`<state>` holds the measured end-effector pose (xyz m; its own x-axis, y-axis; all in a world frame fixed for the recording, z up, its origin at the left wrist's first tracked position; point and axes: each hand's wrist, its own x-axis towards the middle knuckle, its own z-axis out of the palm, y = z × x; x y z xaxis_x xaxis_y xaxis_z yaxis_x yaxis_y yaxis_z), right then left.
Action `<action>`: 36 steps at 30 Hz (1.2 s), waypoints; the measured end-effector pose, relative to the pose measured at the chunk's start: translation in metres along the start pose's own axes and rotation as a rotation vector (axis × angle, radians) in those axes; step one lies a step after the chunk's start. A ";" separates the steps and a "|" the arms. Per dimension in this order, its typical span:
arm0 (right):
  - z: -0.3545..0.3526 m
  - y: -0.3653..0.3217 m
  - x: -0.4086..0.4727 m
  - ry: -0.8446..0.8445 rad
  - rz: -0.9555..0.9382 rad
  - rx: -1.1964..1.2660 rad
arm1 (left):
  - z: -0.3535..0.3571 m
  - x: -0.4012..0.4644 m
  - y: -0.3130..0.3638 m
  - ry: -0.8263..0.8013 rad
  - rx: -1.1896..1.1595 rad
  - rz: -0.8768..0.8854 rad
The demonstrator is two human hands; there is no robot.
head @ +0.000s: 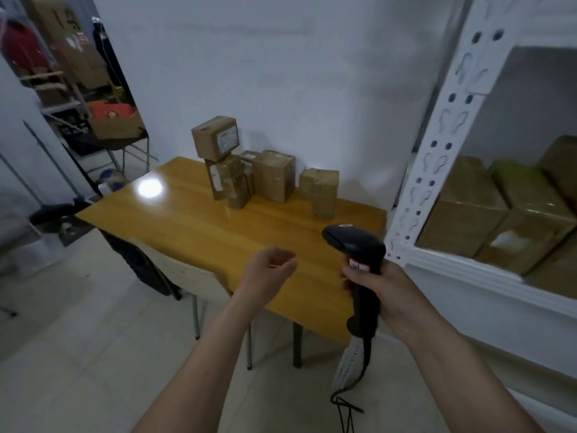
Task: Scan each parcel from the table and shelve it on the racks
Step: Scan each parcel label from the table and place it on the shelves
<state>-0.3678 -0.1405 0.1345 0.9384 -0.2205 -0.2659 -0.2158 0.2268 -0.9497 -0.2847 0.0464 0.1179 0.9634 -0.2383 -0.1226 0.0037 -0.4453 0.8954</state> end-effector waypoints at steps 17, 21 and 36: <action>0.036 -0.011 0.135 0.011 0.104 0.147 | -0.019 0.146 -0.016 -0.083 0.065 -0.019; 0.028 -0.027 0.177 0.073 0.126 0.178 | 0.004 0.201 -0.002 -0.160 0.093 -0.017; 0.016 -0.037 0.272 0.317 0.150 0.261 | 0.067 0.349 0.002 -0.247 0.271 -0.065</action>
<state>-0.1004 -0.1937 0.0997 0.7639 -0.4377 -0.4742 -0.2298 0.5022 -0.8337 0.0334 -0.0950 0.0479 0.8699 -0.3878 -0.3048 -0.0399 -0.6713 0.7401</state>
